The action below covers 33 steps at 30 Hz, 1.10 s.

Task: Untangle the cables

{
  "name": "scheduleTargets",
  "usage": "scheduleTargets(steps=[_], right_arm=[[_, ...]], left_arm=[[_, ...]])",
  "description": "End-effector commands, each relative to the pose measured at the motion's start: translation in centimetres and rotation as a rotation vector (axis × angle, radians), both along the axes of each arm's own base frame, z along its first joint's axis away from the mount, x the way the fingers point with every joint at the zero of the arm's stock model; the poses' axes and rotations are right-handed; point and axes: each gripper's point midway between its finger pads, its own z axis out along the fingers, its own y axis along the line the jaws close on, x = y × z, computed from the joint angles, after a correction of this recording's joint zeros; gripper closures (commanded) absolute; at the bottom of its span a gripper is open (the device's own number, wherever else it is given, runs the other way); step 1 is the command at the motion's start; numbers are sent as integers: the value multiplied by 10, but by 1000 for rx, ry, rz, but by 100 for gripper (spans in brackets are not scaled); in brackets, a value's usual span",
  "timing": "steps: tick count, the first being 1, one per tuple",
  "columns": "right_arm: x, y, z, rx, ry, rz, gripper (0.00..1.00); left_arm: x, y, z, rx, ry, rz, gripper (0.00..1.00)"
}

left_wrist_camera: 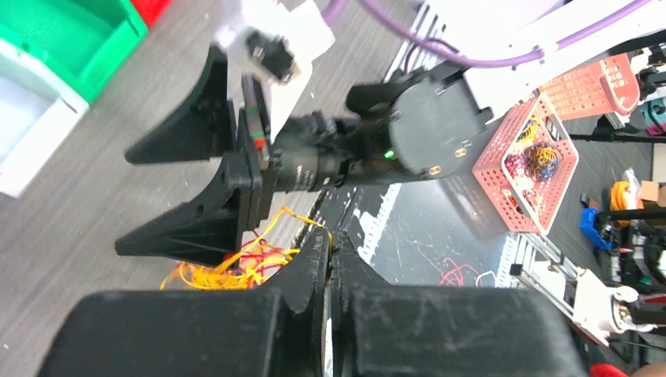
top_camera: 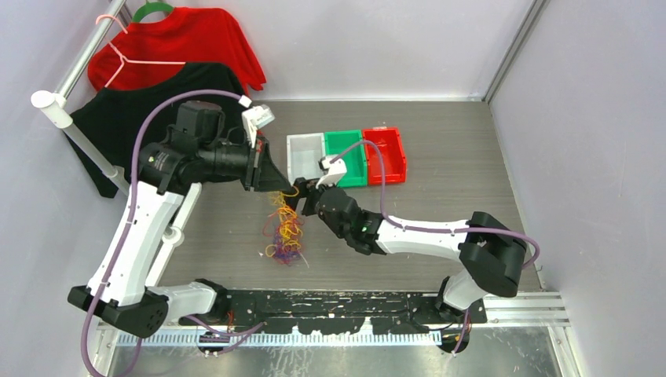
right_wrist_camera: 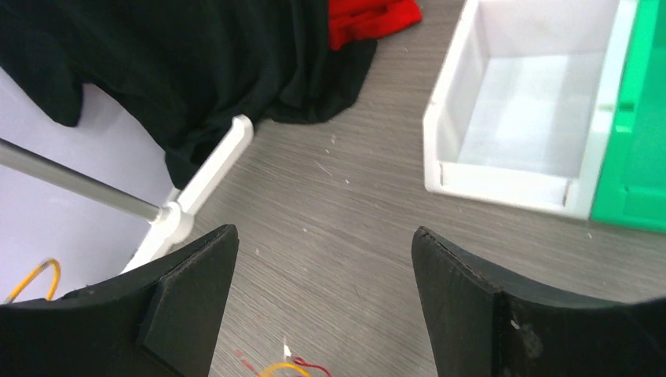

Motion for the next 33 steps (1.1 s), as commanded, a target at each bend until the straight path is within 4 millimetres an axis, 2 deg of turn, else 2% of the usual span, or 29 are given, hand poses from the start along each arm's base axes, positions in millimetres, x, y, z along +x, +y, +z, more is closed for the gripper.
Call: scheduleTargets(steps=[1,8,11,13,14,17,19,22,24,28,33], right_arm=[[1,-14,3,84,-4,-49,14],[-7,-45,-20,59,33,-107,14],[-13,-59,-22,60,37,-118,14],[-17,-69,-8,74,14,-120,14],[-18,-76,8,90,-8,-124,14],[-23,-92,38,88,-54,-130,12],[-28,-95,60,112,-85,-104,11],[-37,-88,91,162,-126,-34,7],[-44,-79,104,186,-148,31,1],[-59,-65,121,216,-193,135,0],[-72,-50,130,231,-221,227,0]], left_arm=[[-6,-4,41,-70,-93,-37,99],[6,1,71,-61,-250,-1,99],[9,2,75,-62,-287,12,99],[10,3,67,-52,-288,13,99],[11,3,62,-43,-285,19,99],[15,5,43,-12,-270,28,100],[16,5,35,-3,-261,31,100],[16,3,27,2,-239,25,100],[17,2,24,5,-233,29,100],[17,2,22,14,-230,30,100],[16,3,21,22,-231,35,100]])
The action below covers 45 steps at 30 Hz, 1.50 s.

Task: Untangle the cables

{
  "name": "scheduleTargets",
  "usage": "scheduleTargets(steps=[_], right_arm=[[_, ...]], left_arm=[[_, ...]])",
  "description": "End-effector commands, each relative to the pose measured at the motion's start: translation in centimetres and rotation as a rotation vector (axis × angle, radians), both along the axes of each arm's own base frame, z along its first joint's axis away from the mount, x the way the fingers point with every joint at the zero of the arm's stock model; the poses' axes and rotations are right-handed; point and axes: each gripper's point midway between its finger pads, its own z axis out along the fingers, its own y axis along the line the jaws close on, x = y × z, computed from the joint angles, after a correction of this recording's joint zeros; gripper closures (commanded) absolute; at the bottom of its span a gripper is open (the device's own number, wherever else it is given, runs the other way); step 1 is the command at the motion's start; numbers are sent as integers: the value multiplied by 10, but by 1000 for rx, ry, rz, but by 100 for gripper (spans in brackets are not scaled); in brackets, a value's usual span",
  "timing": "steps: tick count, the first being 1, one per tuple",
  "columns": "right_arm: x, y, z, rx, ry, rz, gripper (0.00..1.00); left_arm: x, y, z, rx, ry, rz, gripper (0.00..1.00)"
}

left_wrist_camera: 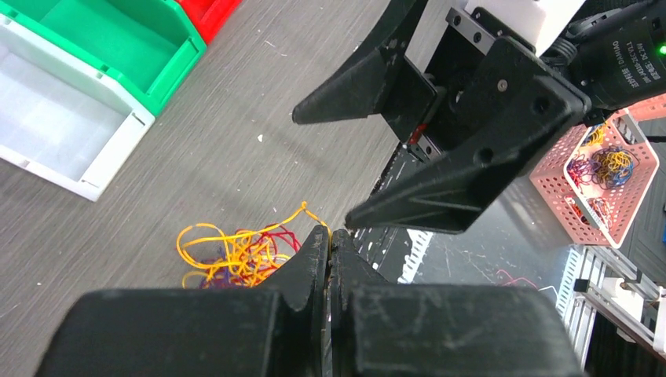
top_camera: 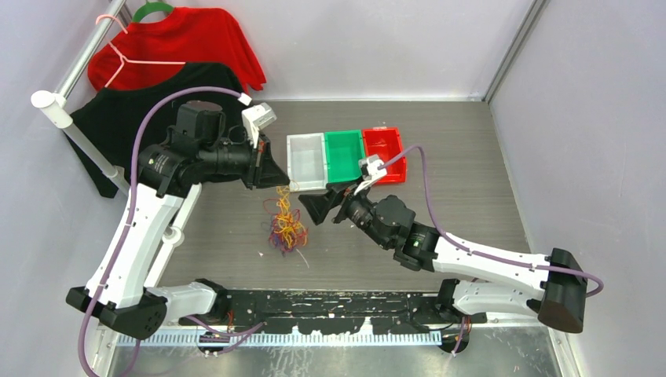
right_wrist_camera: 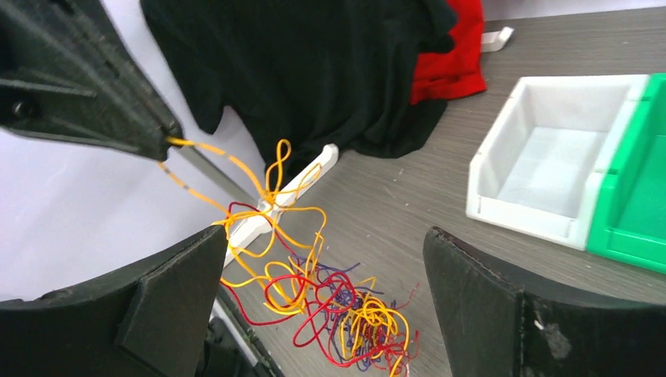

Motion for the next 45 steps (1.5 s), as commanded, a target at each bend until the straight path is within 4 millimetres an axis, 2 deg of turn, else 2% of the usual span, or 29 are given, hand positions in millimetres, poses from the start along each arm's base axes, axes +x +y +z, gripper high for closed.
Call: scheduleTargets(steps=[1,7,13,18,27,32,37,40,45], right_arm=[[-17,19,43,76,-91,121,0],[-17,25,47,99,-98,124,0],[4,25,52,136,-90,13,0],[17,41,54,148,-84,-16,0],[23,67,57,221,-52,11,0],[25,92,38,273,19,64,0],[29,104,11,297,72,63,1],[33,106,4,288,81,46,3],[45,96,-14,266,105,-55,9]], left_arm=[[0,0,16,-25,-84,-2,100],[-2,1,14,-17,-86,-4,100],[-13,-2,16,-37,-65,-36,100],[-22,-4,21,-60,-53,-69,100],[-32,-6,26,-78,-50,-109,99],[-31,-8,36,-96,-64,-111,100],[-30,-8,46,-100,-95,-112,100],[-26,-9,48,-96,-98,-111,100],[-24,-14,53,-107,-85,-126,100]])
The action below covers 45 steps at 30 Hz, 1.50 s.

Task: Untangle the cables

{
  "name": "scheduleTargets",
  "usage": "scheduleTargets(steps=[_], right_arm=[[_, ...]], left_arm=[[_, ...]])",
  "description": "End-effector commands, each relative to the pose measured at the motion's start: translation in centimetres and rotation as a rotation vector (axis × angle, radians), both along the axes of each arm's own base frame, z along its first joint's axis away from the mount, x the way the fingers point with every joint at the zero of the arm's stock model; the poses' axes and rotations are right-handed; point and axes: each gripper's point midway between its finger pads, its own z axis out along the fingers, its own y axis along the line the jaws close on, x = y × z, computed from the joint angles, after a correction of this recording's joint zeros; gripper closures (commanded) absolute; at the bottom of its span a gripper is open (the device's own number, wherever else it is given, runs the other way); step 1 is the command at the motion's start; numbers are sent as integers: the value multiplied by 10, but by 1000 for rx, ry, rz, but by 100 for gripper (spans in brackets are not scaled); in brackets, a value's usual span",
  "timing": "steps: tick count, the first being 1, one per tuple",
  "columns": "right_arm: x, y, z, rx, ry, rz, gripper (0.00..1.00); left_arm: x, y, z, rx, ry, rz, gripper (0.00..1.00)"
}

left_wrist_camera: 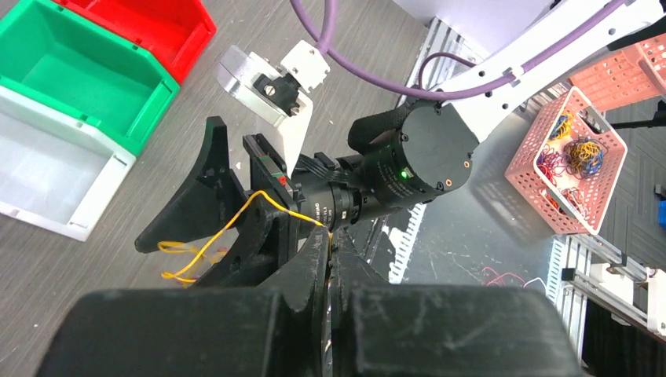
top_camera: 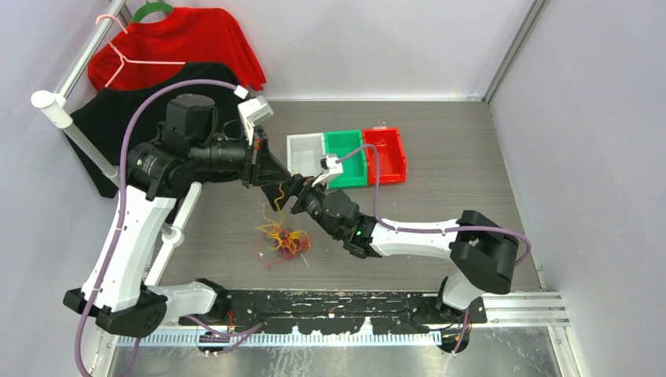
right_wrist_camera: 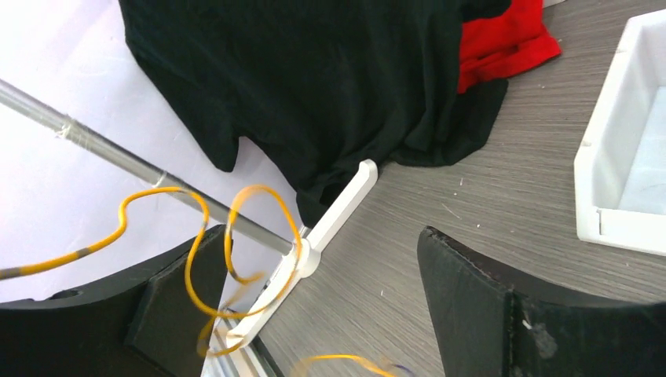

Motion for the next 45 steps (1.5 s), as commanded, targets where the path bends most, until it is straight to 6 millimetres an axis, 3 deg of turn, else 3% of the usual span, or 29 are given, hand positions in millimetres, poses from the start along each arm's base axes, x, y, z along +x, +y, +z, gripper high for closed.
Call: scheduleTargets(steps=[1,8,14,15,29,40,45], right_arm=[[10,-10,23,90,-14,-89,10],[15,-32,-16,-2,21,-173,22],[13,-45,-33,-53,39,-198,22],[13,-46,-36,-56,42,-199,22],[7,-67,-90,-145,124,-231,26],[3,-101,-124,-193,167,-307,27],[-1,-112,-138,-202,188,-323,24]], left_arm=[[-7,-7,20,-48,-28,-56,100],[-7,-7,29,-56,-73,-59,100],[-8,-4,60,-77,-169,-53,100],[0,-7,59,-70,-164,-50,100],[10,6,111,-89,-418,25,100],[23,36,169,-95,-678,222,100],[49,70,210,-110,-808,494,100]])
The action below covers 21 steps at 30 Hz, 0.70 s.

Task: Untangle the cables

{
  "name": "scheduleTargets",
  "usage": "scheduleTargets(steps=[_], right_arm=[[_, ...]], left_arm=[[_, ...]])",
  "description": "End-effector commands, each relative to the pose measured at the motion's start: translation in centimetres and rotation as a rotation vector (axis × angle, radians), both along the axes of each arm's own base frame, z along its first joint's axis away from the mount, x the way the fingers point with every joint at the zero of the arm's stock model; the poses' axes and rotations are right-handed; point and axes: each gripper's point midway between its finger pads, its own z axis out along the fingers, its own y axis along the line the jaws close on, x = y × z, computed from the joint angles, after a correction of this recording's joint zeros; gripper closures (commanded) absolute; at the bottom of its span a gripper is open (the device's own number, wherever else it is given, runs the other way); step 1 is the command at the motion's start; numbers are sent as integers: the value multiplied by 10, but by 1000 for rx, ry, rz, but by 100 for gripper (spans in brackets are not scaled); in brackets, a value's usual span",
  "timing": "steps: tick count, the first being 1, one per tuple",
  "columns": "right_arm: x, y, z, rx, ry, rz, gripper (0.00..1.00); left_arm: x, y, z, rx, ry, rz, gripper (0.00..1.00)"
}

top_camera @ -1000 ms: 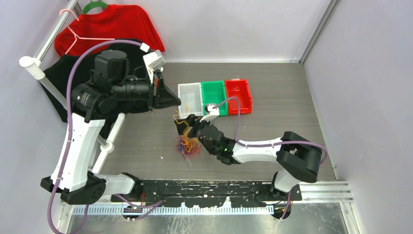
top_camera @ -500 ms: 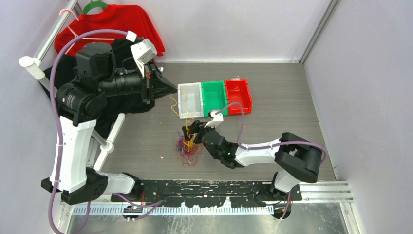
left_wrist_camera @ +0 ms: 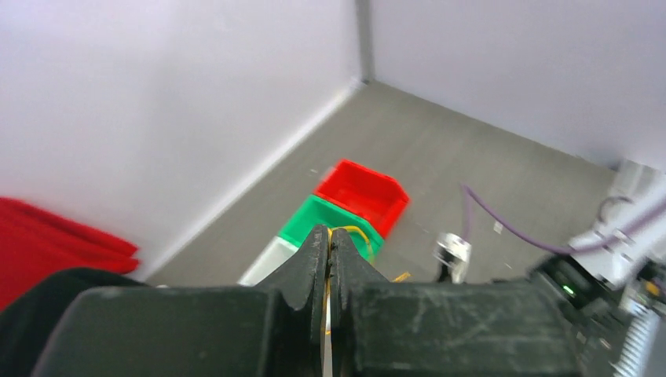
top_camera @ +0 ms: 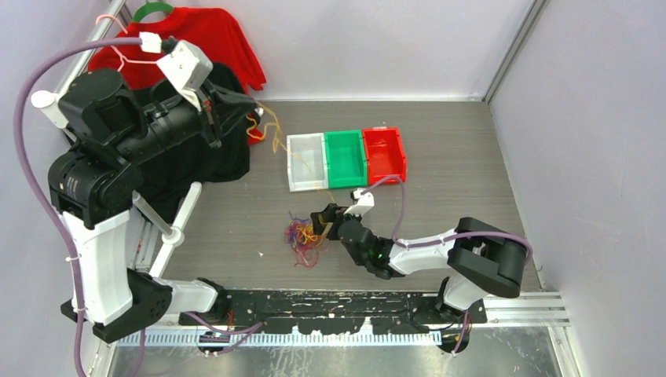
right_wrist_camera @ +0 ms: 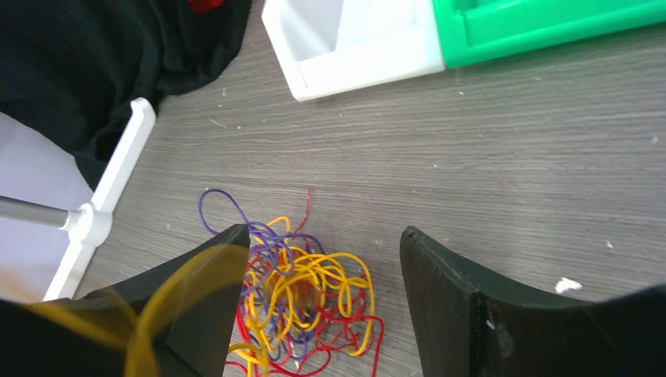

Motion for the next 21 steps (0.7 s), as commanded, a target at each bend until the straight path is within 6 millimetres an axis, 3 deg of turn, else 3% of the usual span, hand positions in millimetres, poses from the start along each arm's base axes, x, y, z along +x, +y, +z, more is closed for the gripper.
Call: scheduleTargets(steps=[1,5,7,12,17,18,21], right_arm=[[2,-11,12,77,-18,-61,23],[-2,-15,17,102,-37,-46,18],[-4,-16,19,101,-49,-34,15],[-5,-19,17,86,-46,-33,13],[-6,-20,7,84,-35,-32,12],[-6,-20,6,84,-34,-30,11],[-6,-19,12,94,-44,-24,10]], left_arm=[[23,42,61,-109,-220,282,100],[38,65,88,-162,-321,437,100],[23,82,110,-216,-389,485,100],[12,93,133,-258,-449,509,100],[-2,128,172,-385,-577,656,100],[-7,126,175,-391,-597,632,100],[-10,93,147,-308,-512,456,100]])
